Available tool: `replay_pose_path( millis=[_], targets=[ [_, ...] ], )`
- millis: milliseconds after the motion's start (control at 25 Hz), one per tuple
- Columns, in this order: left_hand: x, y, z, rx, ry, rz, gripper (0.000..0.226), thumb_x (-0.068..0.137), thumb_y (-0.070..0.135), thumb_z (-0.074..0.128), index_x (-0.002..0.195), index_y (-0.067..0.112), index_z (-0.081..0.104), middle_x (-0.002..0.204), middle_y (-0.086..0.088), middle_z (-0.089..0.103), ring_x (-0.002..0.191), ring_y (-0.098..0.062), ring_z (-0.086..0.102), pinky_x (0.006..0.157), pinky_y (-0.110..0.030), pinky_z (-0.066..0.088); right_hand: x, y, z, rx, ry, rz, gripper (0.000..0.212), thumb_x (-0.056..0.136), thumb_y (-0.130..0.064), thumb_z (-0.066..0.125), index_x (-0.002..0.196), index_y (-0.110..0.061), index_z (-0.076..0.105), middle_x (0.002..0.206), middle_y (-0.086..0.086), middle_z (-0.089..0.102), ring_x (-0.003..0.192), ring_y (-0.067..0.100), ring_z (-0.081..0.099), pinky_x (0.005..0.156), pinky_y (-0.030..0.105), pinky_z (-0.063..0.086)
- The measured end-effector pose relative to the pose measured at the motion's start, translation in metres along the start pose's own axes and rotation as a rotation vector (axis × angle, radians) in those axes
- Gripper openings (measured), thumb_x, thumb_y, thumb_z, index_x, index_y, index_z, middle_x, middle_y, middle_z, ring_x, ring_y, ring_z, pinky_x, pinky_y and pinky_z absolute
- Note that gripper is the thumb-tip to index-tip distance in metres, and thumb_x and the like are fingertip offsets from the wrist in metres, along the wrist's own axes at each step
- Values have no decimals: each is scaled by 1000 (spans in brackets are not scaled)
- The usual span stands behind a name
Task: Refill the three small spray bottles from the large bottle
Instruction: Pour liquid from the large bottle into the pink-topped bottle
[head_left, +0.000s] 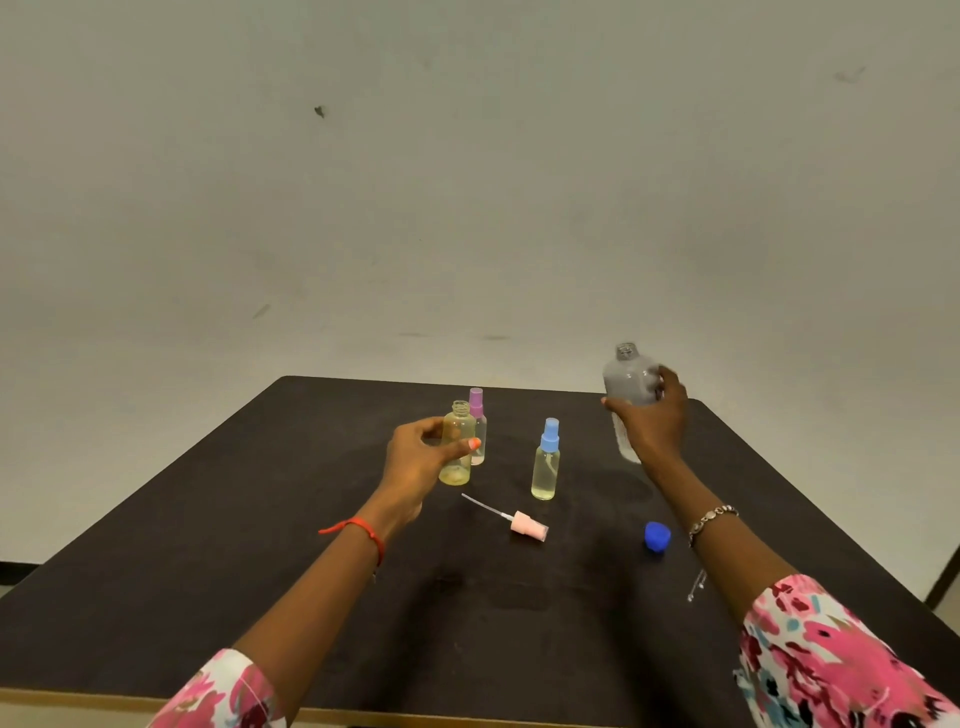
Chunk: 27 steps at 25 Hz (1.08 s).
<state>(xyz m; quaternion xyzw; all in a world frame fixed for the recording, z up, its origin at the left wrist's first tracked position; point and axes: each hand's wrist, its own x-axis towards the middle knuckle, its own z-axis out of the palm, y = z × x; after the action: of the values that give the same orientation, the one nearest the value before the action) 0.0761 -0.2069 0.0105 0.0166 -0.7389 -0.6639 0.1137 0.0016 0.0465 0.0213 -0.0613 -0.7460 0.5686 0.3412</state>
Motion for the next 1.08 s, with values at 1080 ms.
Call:
replay_pose_path(
  millis=[1080],
  targets=[
    [-37,77,-17,-120,2,110,53,69,14,77,119,6,59,121,-10,63,111,-26,60,98,-45,49,-50,-142,8,-474,-311,-839,72,52,-29,68,122,-16,54,114,6,62,103,29,54,92,38,31]
  ],
)
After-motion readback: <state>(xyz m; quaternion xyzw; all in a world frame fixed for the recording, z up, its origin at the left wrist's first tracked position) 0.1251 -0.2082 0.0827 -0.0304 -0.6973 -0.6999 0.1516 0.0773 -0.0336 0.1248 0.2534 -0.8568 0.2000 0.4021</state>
